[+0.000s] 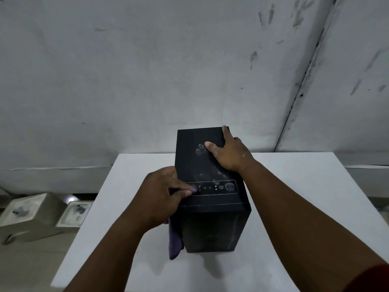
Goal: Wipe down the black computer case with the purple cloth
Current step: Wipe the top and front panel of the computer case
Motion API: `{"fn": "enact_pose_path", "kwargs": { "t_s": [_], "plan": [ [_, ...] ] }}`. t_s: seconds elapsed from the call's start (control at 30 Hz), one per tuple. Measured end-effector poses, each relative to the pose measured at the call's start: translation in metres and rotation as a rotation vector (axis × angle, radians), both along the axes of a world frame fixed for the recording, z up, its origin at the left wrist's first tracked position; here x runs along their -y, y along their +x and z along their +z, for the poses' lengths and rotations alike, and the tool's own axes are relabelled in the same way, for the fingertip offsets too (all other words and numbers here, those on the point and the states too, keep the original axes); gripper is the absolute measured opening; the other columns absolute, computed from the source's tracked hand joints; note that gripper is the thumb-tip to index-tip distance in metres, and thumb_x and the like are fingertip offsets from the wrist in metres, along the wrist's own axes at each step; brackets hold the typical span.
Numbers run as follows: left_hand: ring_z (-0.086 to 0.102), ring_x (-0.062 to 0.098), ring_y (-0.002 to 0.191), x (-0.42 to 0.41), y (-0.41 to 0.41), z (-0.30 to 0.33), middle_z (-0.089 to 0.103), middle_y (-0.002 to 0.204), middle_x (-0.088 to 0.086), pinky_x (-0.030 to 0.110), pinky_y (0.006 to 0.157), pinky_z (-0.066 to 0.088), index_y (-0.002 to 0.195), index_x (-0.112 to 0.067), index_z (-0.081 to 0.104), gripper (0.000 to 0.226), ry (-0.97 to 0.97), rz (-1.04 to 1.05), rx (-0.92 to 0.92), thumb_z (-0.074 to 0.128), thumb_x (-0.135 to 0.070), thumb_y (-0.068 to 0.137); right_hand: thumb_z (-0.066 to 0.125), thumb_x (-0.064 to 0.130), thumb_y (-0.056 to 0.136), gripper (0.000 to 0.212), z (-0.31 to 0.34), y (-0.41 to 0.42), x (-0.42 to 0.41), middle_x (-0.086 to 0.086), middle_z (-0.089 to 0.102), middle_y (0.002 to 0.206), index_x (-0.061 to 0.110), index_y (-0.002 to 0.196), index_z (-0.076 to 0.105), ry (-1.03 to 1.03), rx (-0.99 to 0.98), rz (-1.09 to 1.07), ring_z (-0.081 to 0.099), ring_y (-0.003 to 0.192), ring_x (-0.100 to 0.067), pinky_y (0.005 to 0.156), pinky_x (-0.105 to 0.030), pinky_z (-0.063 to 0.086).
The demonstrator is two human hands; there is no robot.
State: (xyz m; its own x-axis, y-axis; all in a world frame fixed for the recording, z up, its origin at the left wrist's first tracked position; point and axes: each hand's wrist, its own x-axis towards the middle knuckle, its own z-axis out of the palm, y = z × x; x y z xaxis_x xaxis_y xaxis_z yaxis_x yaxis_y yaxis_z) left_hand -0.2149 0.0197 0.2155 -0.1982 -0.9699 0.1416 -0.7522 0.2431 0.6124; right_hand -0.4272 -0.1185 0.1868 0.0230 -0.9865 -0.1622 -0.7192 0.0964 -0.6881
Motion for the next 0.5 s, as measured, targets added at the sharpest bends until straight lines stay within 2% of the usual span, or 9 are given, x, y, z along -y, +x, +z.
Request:
{"fn": "enact_pose_path", "kwargs": {
  "t_s": [0.13, 0.33, 0.5],
  "plan": [
    [0.059, 0.008, 0.088, -0.012, 0.007, -0.002, 0.059, 0.086, -0.023, 0.014, 0.068, 0.046, 0.098, -0.05, 0.079, 0.028, 0.054, -0.134, -0.065, 0.083, -0.025, 0.086, 0.051, 0.075, 0.091, 0.095, 0.001, 0.0, 0.0, -0.014, 0.036, 0.158, 0.039, 0.164, 0.002, 0.007, 0.012, -0.007, 0.044, 0.142, -0.034, 0.114, -0.043, 0.037],
    [0.055, 0.004, 0.084, -0.005, 0.01, -0.007, 0.056, 0.076, -0.015, 0.01, 0.065, 0.04, 0.098, -0.047, 0.08, 0.022, -0.053, 0.063, 0.003, 0.08, -0.027, 0.089, 0.051, 0.076, 0.09, 0.095, 0.002, 0.0, -0.001, -0.014, 0.034, 0.159, 0.041, 0.164, 0.001, 0.014, 0.008, -0.013, 0.043, 0.143, -0.034, 0.114, -0.043, 0.037],
    [0.058, 0.006, 0.09, -0.018, 0.003, -0.005, 0.059, 0.088, -0.018, 0.013, 0.07, 0.046, 0.099, -0.044, 0.081, 0.019, 0.043, -0.093, -0.037, 0.079, -0.029, 0.088, 0.05, 0.076, 0.09, 0.095, 0.002, 0.0, -0.001, -0.014, 0.034, 0.16, 0.041, 0.164, 0.0, 0.019, 0.009, -0.011, 0.044, 0.142, -0.034, 0.113, -0.044, 0.037]
  ]
}}
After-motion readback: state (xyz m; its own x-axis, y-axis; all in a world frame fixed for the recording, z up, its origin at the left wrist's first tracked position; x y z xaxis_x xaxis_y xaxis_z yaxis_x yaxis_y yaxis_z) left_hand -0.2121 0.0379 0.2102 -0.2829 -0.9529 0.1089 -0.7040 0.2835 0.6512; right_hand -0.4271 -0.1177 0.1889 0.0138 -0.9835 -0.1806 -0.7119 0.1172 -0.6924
